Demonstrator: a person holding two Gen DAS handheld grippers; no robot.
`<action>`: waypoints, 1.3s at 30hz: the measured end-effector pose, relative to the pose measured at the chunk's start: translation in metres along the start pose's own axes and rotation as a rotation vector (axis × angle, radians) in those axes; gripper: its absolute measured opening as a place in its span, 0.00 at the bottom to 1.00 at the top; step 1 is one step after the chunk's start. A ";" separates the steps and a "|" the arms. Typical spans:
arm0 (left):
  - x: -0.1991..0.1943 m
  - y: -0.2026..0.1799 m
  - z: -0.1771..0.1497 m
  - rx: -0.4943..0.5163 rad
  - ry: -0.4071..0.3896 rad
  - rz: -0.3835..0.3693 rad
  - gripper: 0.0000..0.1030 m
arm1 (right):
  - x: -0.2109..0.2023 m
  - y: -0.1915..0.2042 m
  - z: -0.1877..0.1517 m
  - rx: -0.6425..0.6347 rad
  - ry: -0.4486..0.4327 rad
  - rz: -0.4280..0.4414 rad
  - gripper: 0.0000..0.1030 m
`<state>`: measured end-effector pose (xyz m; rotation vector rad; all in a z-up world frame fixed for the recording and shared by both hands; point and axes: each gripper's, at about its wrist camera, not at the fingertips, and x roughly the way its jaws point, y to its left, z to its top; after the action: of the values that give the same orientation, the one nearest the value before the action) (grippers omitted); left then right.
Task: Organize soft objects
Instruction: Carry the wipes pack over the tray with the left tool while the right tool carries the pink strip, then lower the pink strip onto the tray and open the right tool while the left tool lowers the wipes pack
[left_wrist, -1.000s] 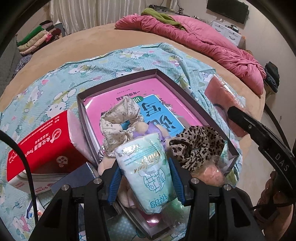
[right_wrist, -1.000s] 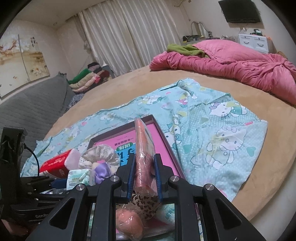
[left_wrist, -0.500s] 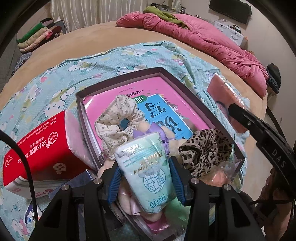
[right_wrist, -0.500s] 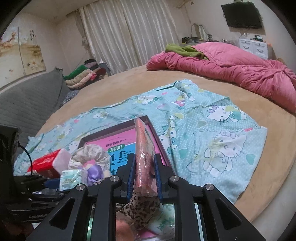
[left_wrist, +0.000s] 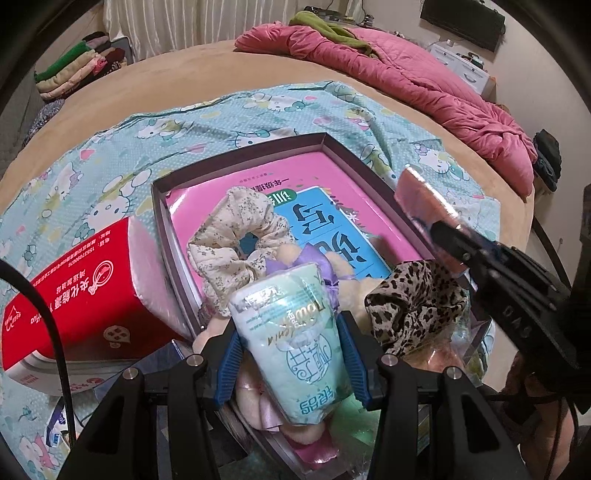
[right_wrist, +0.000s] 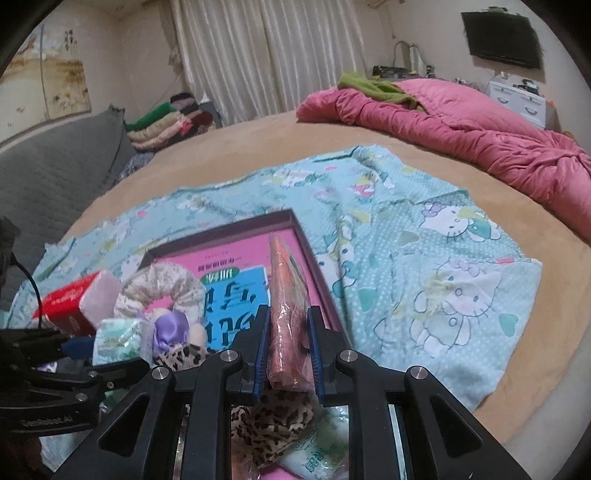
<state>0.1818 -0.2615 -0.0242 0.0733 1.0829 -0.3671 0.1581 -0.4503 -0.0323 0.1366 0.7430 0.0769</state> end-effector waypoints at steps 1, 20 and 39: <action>0.000 0.000 0.000 0.001 0.000 0.000 0.48 | 0.002 0.001 -0.001 -0.002 0.010 0.003 0.20; -0.002 -0.001 -0.002 0.000 -0.006 -0.005 0.48 | 0.020 0.002 -0.009 0.043 0.068 0.096 0.24; -0.001 -0.001 -0.003 0.001 -0.003 -0.012 0.49 | 0.029 0.009 -0.011 0.069 0.095 0.200 0.28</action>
<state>0.1787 -0.2613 -0.0242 0.0675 1.0803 -0.3783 0.1719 -0.4365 -0.0587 0.2745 0.8252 0.2495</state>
